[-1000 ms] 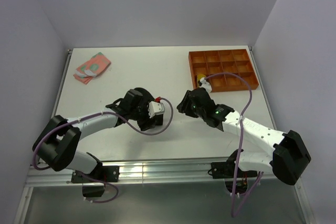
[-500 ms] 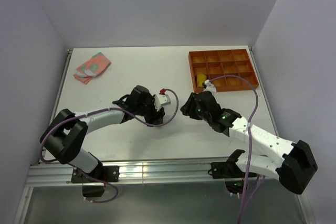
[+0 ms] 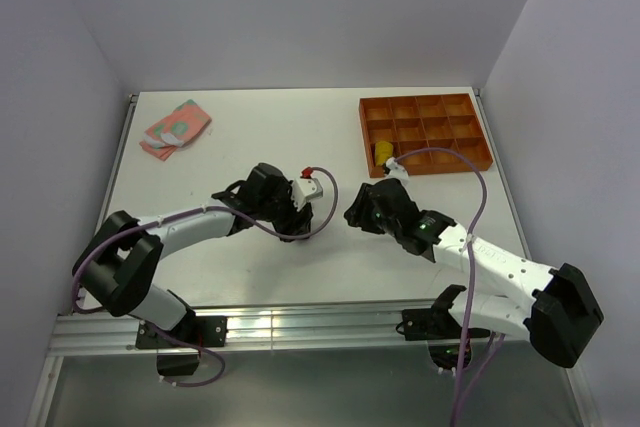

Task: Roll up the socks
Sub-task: Roll the sock at the center of the board.

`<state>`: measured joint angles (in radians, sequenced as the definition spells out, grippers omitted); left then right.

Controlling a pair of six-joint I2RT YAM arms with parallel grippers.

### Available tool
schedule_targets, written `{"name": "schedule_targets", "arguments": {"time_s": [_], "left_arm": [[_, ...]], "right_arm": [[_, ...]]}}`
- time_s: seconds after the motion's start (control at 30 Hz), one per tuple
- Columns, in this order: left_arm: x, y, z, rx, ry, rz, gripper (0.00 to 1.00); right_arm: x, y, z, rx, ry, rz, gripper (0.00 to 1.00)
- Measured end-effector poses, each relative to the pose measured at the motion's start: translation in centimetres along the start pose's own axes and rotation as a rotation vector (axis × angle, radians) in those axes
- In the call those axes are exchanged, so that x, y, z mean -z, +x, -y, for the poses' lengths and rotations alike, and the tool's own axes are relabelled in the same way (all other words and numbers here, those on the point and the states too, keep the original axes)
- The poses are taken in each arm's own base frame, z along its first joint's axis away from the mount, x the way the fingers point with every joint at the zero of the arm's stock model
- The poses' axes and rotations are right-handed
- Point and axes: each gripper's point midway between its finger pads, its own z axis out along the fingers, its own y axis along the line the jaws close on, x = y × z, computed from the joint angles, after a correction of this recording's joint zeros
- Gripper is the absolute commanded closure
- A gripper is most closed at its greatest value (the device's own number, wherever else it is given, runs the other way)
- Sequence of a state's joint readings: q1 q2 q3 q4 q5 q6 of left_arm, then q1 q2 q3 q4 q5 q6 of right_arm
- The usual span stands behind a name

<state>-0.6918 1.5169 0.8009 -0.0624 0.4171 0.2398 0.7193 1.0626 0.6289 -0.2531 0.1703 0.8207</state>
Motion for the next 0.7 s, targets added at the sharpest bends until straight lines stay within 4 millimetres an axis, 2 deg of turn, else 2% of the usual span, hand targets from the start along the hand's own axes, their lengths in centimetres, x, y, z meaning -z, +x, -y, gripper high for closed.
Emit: {"name": "schedule_targets", "arguments": {"time_s": [0.17, 0.3, 0.43, 0.7], "left_arm": [[1.0, -0.4, 0.0, -0.006, -0.006, 0.003, 0.35], [1.8, -0.6, -1.0, -0.009, -0.022, 0.006, 0.35], [2.2, 0.0, -1.8, -0.023, -0.036, -0.012, 0.35], [2.0, 1.3, -1.6, -0.068, -0.007, -0.056, 0.35]], "right_arm": [[-0.3, 0.1, -0.2, 0.000, -0.008, -0.003, 0.46], [-0.5, 0.4, 0.1, 0.000, -0.005, -0.006, 0.46], [-0.7, 0.9, 0.6, 0.003, 0.005, -0.015, 0.46], [-0.6, 0.8, 0.6, 0.002, 0.006, -0.011, 0.46]]}}
